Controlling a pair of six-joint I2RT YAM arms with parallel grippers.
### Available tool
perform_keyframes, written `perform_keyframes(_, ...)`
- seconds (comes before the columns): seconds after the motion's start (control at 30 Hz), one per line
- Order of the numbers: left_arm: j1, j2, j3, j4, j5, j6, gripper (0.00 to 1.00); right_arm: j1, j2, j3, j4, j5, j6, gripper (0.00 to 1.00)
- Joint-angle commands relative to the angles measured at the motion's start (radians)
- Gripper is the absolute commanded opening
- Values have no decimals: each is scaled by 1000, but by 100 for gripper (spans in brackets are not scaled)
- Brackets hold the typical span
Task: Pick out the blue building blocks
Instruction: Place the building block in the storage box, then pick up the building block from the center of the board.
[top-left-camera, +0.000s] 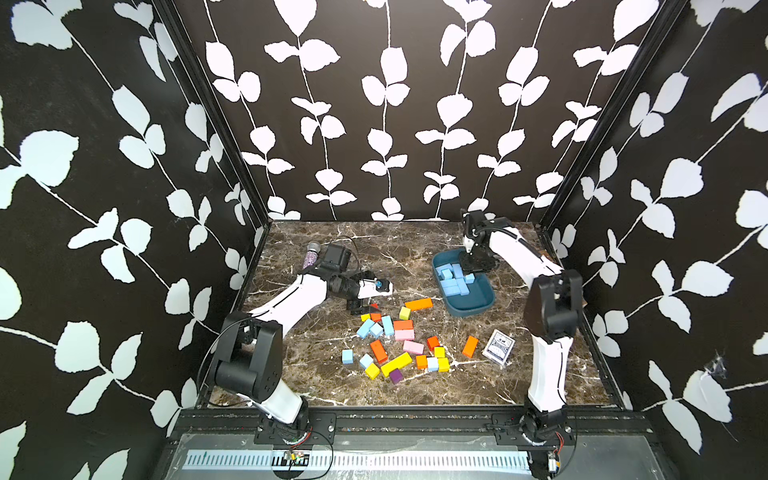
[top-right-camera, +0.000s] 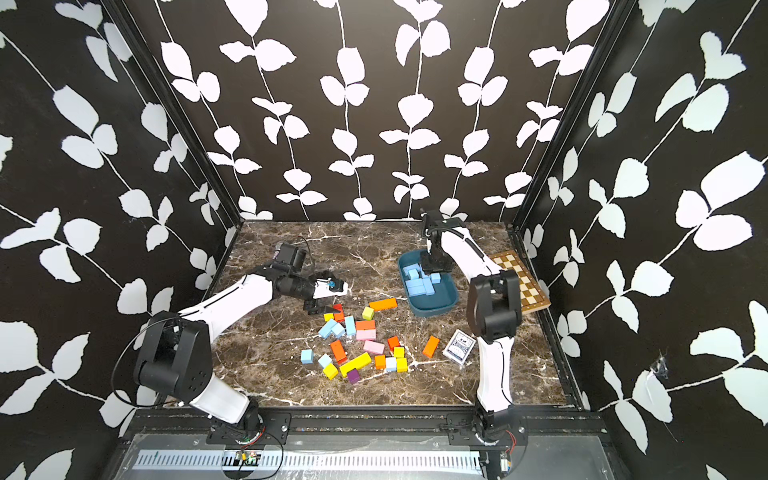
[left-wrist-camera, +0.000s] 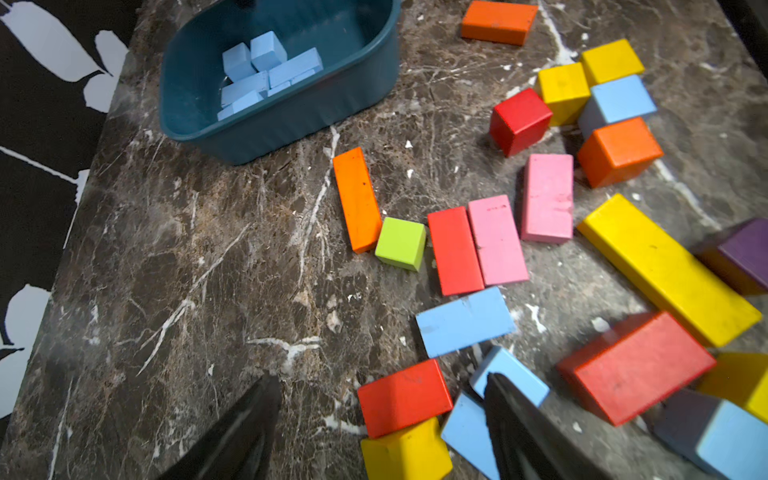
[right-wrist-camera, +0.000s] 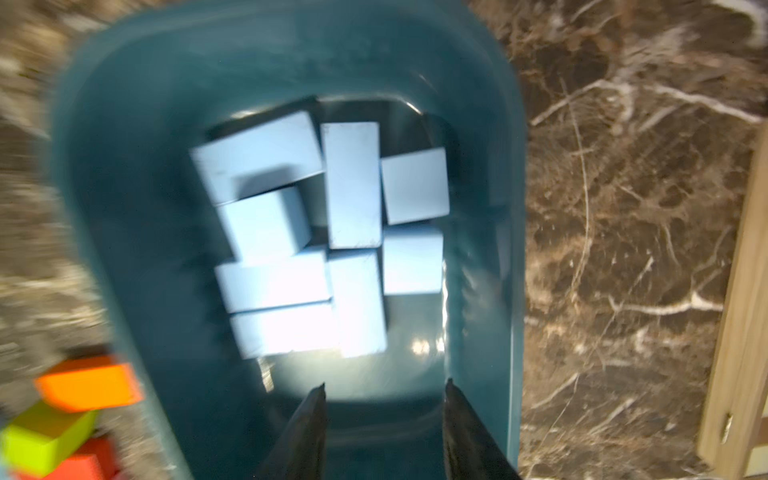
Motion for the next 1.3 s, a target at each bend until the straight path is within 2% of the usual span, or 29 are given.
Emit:
perform_keyframes(0.0, 49, 10, 79, -296, -20, 223, 78, 51, -152, -156, 225, -115, 141, 43)
perform_keyframes(0.1, 77, 28, 116, -470, -88, 324, 76, 107, -225, -283, 337, -130, 223, 42)
perform_keyframes(0.2, 88, 28, 86, -617, -158, 520, 76, 166, -256, -351, 397, -127, 274, 42)
perform_keyframes(0.27, 89, 31, 68, -656, -183, 558, 75, 201, -258, -371, 421, -128, 304, 42)
perform_keyframes(0.37, 85, 15, 28, -638, -185, 507, 74, 236, -249, -378, 425, -124, 323, 42)
perform_keyframes(0.5, 48, -55, -98, -523, -229, 409, 73, 254, -252, -402, 456, -134, 354, 42)
perform_keyframes(0.63, 15, -126, -225, -417, -259, 334, 68, 254, -269, -440, 507, -159, 381, 42)
perform_keyframes(0.83, 0, -185, -333, -267, -278, 199, 68, 261, -290, -490, 521, -167, 386, 42)
perform_keyframes(1.03, -6, -168, -368, -206, -310, 196, 65, 277, -312, -513, 526, -157, 395, 42)
perform_keyframes(1.27, -7, -124, -380, -148, -350, 201, 47, 286, -342, -542, 543, -141, 417, 42)
